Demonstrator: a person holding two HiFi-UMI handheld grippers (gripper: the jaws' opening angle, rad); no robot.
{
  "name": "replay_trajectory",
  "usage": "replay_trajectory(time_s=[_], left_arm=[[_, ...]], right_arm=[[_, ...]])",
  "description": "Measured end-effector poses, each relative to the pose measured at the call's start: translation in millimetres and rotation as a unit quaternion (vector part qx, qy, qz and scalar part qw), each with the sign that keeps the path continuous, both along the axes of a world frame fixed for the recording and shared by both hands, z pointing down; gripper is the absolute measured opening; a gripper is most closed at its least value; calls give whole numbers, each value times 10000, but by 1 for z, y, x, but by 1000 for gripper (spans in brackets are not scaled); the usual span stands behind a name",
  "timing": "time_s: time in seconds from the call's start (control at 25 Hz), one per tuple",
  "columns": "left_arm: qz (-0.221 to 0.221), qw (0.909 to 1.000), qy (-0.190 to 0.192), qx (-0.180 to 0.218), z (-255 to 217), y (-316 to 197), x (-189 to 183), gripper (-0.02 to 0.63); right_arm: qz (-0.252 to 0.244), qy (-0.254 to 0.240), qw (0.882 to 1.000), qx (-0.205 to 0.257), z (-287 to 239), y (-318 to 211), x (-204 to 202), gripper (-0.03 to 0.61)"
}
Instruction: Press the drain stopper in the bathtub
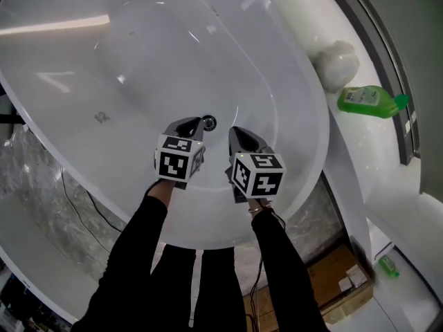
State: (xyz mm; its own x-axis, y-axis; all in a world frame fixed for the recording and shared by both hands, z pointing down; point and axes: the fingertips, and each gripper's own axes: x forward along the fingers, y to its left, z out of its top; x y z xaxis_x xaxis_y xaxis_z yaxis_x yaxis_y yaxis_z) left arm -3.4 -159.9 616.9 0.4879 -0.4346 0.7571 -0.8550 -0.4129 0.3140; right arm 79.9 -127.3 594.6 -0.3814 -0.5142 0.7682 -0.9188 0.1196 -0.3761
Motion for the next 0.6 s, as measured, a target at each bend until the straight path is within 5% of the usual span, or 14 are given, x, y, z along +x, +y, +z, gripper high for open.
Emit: replay_trajectory(time_s=[0.6], left_arm=[[-371, 9966, -193, -703, 95, -5, 2, 6]], right_arm=[[-228, -130, 9985, -488, 84, -3, -1, 2]])
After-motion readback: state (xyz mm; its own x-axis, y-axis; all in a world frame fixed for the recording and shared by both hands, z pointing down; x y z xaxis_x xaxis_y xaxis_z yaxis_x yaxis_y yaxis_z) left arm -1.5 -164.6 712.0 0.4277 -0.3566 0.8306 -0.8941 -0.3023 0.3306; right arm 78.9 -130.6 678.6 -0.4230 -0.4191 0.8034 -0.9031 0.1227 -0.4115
